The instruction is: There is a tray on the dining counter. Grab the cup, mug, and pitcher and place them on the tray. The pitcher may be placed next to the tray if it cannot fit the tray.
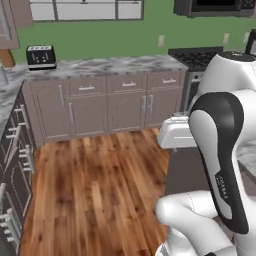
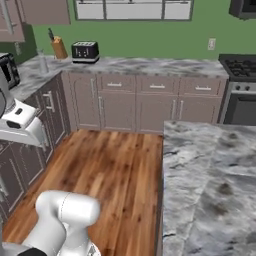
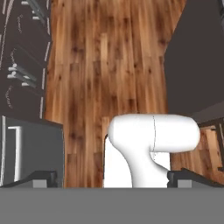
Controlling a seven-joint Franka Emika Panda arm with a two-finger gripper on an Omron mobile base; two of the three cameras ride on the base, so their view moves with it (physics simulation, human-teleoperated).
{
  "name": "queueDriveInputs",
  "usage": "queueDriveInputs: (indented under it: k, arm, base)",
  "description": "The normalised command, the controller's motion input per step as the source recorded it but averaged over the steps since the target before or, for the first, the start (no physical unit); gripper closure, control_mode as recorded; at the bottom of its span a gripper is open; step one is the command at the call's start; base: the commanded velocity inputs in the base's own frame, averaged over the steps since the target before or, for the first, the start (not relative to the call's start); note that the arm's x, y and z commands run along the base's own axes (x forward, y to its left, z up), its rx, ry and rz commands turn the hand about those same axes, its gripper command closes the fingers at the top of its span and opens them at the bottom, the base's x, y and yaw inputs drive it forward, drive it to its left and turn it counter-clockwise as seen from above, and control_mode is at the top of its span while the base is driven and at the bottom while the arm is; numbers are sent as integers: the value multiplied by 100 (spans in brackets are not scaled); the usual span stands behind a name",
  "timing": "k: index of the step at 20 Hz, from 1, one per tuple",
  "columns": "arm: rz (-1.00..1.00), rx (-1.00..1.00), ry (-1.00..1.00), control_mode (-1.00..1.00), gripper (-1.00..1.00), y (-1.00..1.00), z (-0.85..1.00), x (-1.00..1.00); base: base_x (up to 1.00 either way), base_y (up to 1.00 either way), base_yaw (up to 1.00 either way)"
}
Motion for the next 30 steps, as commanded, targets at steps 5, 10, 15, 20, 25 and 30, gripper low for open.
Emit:
queueDriveInputs:
  k: [5,10,15,20,25,30]
  arm:
    - [0,0,0,100,-100,0,0,0]
    - [0,0,0,100,-100,0,0,0]
    - [0,0,0,100,-100,0,0,0]
    - [0,0,0,100,-100,0,0,0]
    - [0,0,0,100,-100,0,0,0]
    - [0,0,0,100,-100,0,0,0]
  base:
    - [32,9,9]
    - [100,-15,0]
    - [100,0,2]
    - [100,0,1]
    - [100,0,5]
    - [100,0,11]
